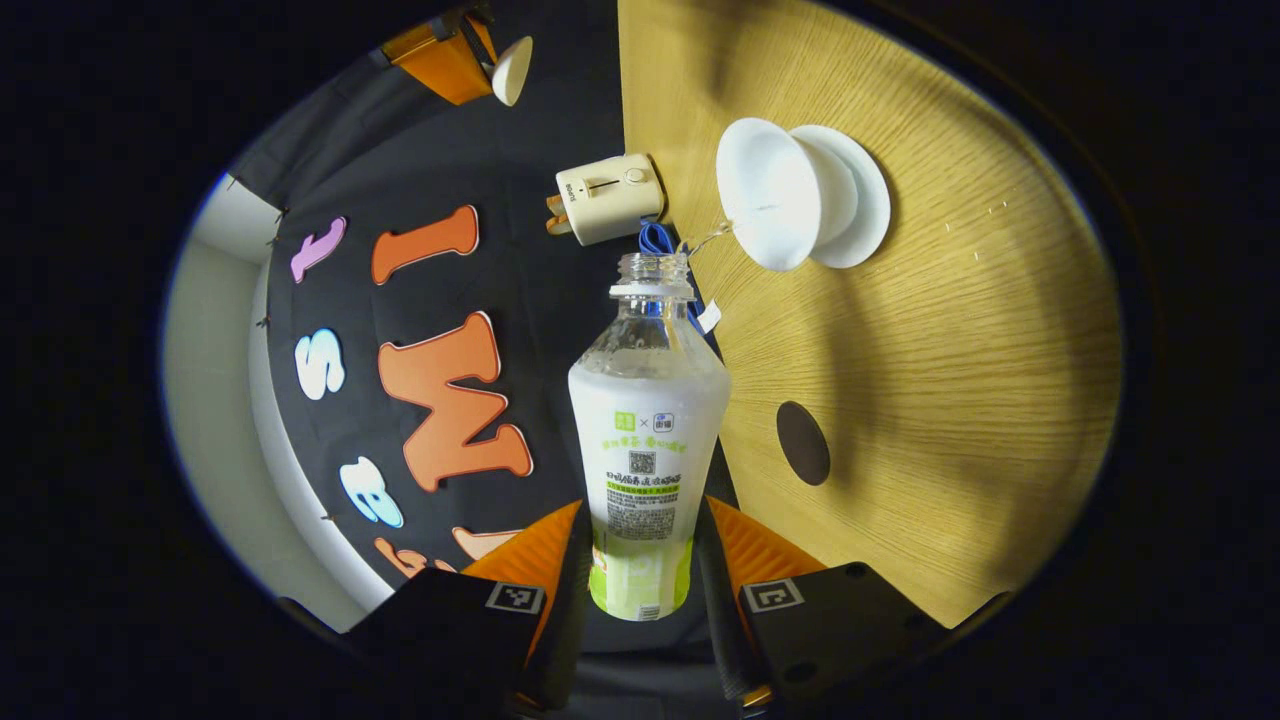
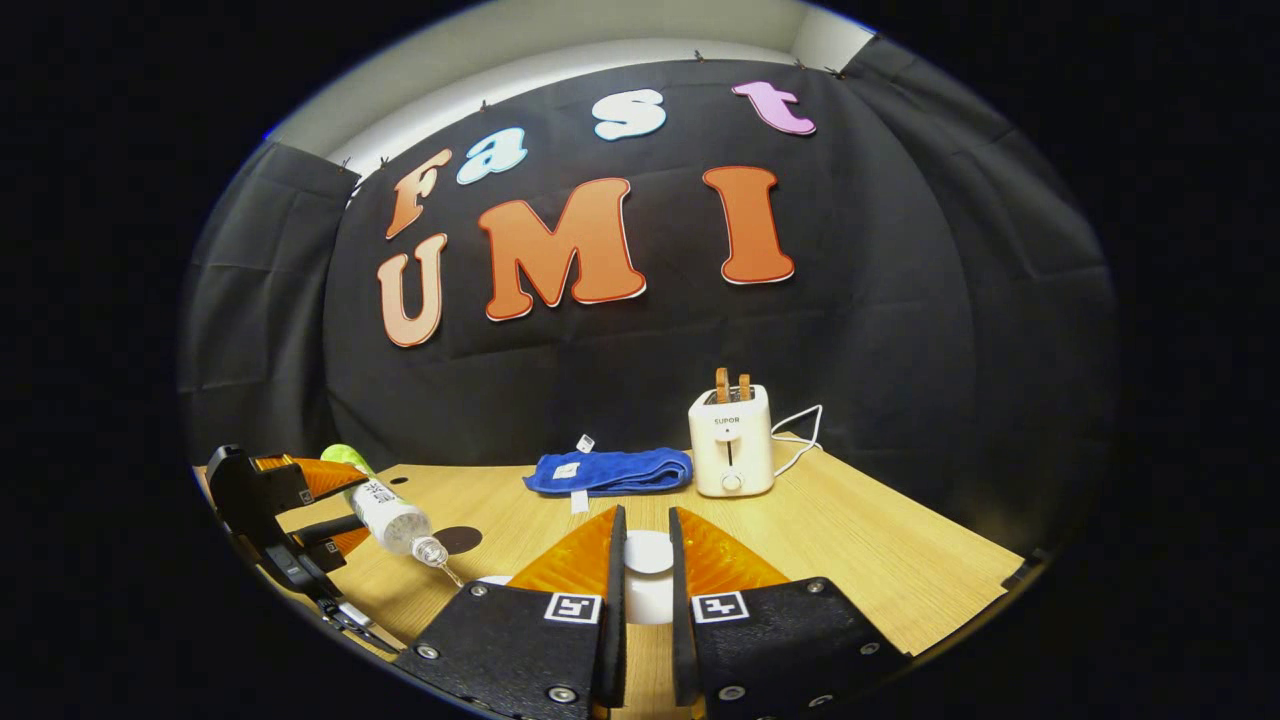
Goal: Open the teacup lid with one hand, grasp the water bottle and pour water into the teacup with the other hand; after pouring, place the water bottle on the coaster and then close the teacup lid.
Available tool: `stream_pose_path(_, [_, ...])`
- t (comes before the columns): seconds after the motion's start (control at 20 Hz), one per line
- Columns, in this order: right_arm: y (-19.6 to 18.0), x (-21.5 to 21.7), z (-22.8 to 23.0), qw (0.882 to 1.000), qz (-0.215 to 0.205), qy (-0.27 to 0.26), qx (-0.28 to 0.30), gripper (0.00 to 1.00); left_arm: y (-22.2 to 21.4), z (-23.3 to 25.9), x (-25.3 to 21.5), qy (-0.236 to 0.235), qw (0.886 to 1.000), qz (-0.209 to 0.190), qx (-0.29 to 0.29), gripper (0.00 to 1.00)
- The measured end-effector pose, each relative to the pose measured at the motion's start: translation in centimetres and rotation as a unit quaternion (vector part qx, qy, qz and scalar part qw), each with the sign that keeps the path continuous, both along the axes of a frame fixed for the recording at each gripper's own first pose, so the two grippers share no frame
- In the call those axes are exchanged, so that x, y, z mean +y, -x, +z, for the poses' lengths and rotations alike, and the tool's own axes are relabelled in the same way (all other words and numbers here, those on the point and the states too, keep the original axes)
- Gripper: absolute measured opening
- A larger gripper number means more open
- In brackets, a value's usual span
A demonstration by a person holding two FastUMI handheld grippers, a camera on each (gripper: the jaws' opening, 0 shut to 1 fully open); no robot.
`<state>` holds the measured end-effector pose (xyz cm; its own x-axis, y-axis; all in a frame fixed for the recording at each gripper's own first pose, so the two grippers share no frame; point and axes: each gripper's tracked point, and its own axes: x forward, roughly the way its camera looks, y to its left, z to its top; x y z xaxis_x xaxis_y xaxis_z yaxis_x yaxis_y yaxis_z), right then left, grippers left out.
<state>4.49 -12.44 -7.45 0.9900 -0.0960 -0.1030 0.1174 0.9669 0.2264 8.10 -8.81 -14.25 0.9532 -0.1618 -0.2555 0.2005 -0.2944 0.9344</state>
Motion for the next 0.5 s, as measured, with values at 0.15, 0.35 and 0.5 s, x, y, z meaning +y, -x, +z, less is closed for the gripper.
stream_pose_path(0.15, [0.0, 0.1, 0.0, 1.000, 0.001, 0.004, 0.001, 0.19, -0.2, 0.6, -0.3, -0.014, 1.000, -0.010, -0.010, 0.55])
stream_pose_path(0.35, [0.0, 0.1, 0.0, 1.000, 0.002, 0.005, 0.001, 0.19, -0.5, 1.4, -0.8, -0.035, 0.999, -0.022, -0.023, 0.57])
stream_pose_path(0.5, [0.2, 0.1, 0.0, 1.000, 0.002, 0.005, 0.000, 0.19, -0.5, 2.2, -1.2, -0.053, 0.997, -0.034, -0.035, 0.55])
